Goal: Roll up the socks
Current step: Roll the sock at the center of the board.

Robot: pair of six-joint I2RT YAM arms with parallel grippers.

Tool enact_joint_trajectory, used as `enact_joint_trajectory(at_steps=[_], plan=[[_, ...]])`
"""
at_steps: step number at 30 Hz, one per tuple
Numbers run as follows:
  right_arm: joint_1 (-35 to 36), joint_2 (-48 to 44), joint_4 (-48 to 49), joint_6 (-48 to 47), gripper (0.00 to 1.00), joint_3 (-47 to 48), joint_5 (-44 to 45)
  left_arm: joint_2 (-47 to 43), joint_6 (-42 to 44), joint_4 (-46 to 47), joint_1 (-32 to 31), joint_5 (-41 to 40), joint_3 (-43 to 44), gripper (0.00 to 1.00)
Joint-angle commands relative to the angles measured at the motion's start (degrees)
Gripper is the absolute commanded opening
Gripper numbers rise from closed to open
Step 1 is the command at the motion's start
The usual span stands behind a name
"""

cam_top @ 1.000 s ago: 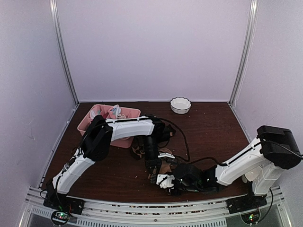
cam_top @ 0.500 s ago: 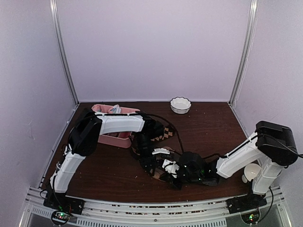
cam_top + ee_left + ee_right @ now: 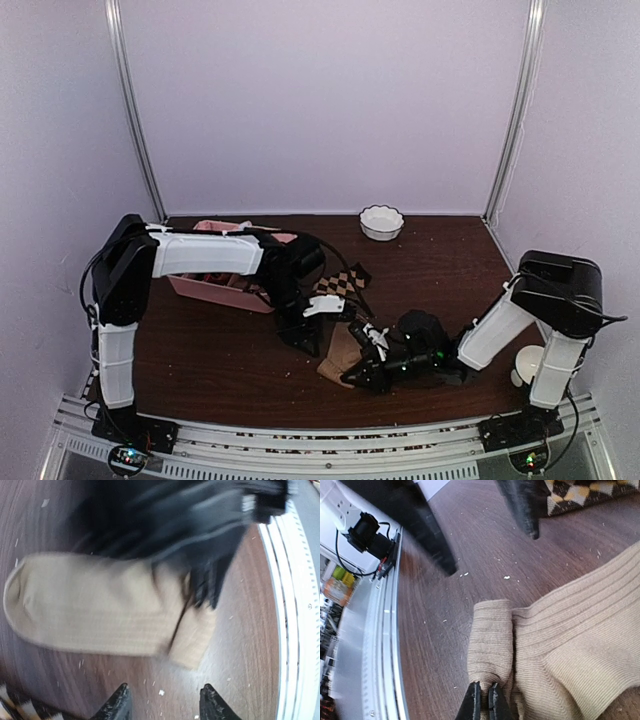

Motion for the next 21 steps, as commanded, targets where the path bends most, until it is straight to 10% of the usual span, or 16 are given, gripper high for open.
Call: enact_joint_trajectory(at_steps=[1, 21], plan=[[-2.1, 5.6, -13.3, 6.6, 0.00, 0.1, -3.8, -0.6, 6.4, 1.3, -3.5, 2.9, 0.3, 0.46], [-4.3, 8.9, -12.8, 10.2, 0.00, -1.7, -4.4, 3.6, 12.4, 6.9, -7.6, -7.4, -3.2, 0.41]])
